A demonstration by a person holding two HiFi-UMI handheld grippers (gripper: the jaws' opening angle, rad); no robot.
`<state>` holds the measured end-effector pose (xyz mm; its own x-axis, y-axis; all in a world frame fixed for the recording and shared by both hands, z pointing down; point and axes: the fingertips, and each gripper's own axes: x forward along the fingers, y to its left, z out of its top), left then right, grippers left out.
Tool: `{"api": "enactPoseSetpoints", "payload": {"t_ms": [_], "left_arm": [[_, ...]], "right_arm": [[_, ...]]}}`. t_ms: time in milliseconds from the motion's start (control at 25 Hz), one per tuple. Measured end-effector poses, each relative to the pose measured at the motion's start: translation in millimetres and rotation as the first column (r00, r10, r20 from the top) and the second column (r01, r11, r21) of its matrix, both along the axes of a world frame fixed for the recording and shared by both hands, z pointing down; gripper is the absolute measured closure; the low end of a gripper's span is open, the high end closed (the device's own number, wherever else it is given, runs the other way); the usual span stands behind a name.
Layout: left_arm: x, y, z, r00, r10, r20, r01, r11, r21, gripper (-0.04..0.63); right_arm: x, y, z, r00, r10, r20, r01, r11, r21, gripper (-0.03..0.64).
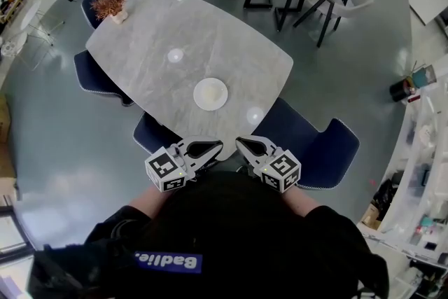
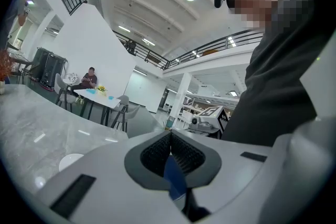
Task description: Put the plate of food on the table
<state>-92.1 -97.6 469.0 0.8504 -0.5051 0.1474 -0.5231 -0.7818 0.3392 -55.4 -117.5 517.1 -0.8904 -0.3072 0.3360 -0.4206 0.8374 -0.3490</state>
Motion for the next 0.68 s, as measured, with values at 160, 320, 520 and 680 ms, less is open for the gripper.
{"api": "enactPoseSetpoints", "payload": {"t_ms": [160,320,520,680], "left_arm": [[-1.7,1.3,0.1,1.0,-0.003,-0.002,0.003,1.0,-0.001,0.586],[-1.0,3.3,0.1,1.0,-0.001,-0.001,0.001,1.0,-0.002,0.586],[-1.8,6.0,-0.8,1.0,-0.002,-0.003,0.002,1.0,-0.006,0.586],[-2.5,8.2,-1.1,1.0,-0.001,-0.001,0.001,1.0,-0.012,0.586]], "right_arm": [[1.2,0.7,2.6,1.0,0.007,0.0,-0.007,1.0,-0.001,0.606],[2.3,3.3,5.1,1.0,0.003,-0.006,-0.003,1.0,-0.013,0.606],[2.2,4.4,1.3,1.0,0.006,-0.003,-0.006,1.0,-0.01,0.606],[3.0,5.6,0.6,1.0,0.009,-0.009,-0.009,1.0,-0.01,0.606]]}}
